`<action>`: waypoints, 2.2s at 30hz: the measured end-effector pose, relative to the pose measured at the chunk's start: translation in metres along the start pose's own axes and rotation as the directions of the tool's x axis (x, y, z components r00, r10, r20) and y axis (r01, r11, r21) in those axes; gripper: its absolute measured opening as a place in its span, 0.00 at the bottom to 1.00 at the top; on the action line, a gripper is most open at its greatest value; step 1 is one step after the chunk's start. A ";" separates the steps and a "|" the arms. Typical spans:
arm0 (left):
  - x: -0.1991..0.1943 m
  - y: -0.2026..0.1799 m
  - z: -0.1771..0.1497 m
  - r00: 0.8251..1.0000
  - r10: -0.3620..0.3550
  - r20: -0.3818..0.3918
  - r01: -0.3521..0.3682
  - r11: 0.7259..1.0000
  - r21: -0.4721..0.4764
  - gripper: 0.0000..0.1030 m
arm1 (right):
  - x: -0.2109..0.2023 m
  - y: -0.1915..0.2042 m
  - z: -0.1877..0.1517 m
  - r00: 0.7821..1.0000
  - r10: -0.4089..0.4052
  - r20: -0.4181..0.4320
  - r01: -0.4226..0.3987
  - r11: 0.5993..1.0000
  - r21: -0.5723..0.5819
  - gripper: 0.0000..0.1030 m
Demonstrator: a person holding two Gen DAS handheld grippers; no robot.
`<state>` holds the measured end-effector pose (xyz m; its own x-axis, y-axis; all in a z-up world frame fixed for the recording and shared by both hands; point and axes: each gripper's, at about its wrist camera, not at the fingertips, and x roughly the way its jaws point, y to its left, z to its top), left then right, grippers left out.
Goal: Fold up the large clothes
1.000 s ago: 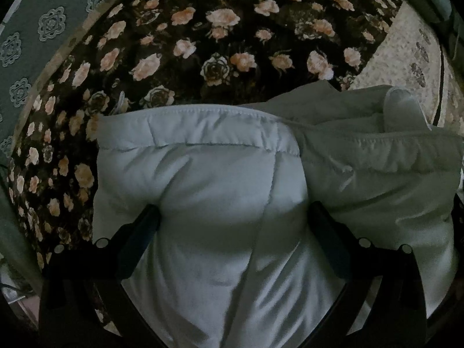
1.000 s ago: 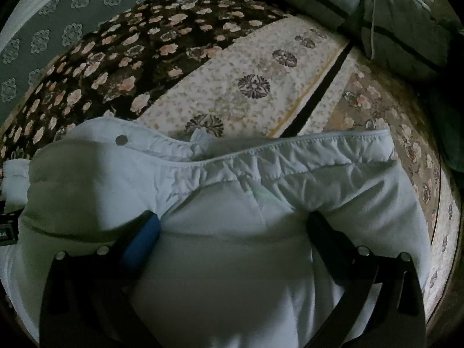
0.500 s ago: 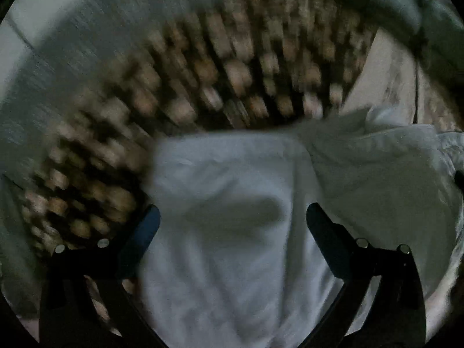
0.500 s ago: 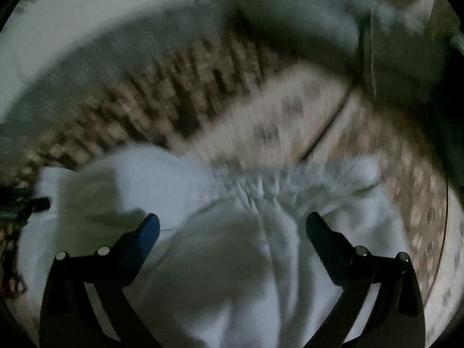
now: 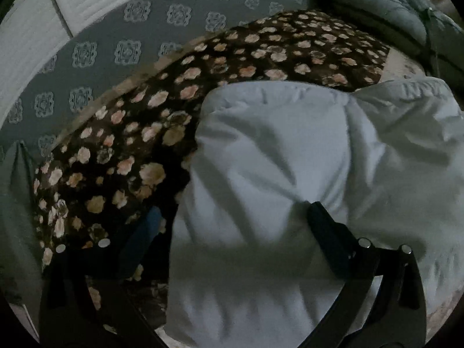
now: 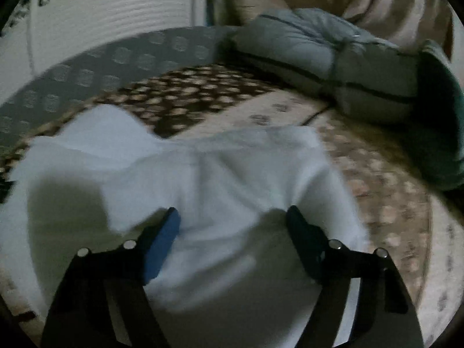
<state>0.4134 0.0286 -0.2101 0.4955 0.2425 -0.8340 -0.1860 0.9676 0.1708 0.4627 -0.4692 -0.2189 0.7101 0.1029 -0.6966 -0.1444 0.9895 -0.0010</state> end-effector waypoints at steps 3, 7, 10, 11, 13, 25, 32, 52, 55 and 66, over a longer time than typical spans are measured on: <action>0.011 0.007 -0.001 1.000 0.019 -0.017 -0.020 1.000 -0.015 0.97 | 0.015 -0.021 -0.001 0.999 0.000 -0.039 0.002 0.998 0.060 0.74; 0.027 0.015 0.003 0.998 -0.011 -0.064 0.007 0.998 -0.062 0.97 | 0.022 -0.016 0.004 0.997 -0.025 -0.077 0.027 0.999 0.029 0.75; 0.023 0.016 0.007 0.997 -0.018 -0.078 0.014 0.998 -0.063 0.97 | 0.011 -0.018 0.012 0.995 -0.021 -0.100 0.026 0.999 0.045 0.77; 0.018 0.020 0.009 0.996 -0.027 -0.084 0.021 0.997 -0.071 0.97 | 0.003 -0.018 0.013 0.995 -0.012 -0.102 0.018 0.998 0.056 0.78; 0.005 0.030 0.004 0.995 -0.054 -0.088 0.046 0.995 -0.089 0.97 | -0.022 -0.018 0.011 0.998 0.021 -0.062 -0.016 0.997 0.073 0.83; -0.031 0.071 -0.058 0.987 -0.124 -0.101 0.114 0.989 -0.100 0.97 | -0.093 -0.051 -0.066 0.993 -0.031 -0.111 0.039 0.996 0.075 0.96; -0.015 0.065 -0.067 0.969 -0.209 -0.130 0.192 0.972 -0.135 0.97 | -0.066 -0.074 -0.083 0.981 -0.028 -0.192 0.054 0.990 0.131 0.96; 0.015 0.053 -0.070 0.949 -0.271 -0.163 0.244 0.955 -0.171 0.97 | 0.015 -0.063 -0.101 0.926 0.236 -0.294 -0.142 0.941 0.306 0.97; 0.017 0.053 -0.070 0.945 -0.281 -0.169 0.254 0.953 -0.163 0.97 | 0.012 -0.057 -0.099 0.915 0.305 -0.264 -0.229 0.932 0.282 0.75; 0.009 0.057 -0.068 0.921 -0.343 -0.185 0.315 0.935 -0.165 0.97 | 0.007 -0.031 -0.093 0.931 0.251 -0.264 -0.224 0.966 0.128 0.49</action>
<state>0.3501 0.0810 -0.2437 0.3635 -0.1219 -0.9236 -0.1577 0.9690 -0.1900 0.4079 -0.5082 -0.2901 0.4431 0.3178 -0.8382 -0.2102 0.9458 0.2475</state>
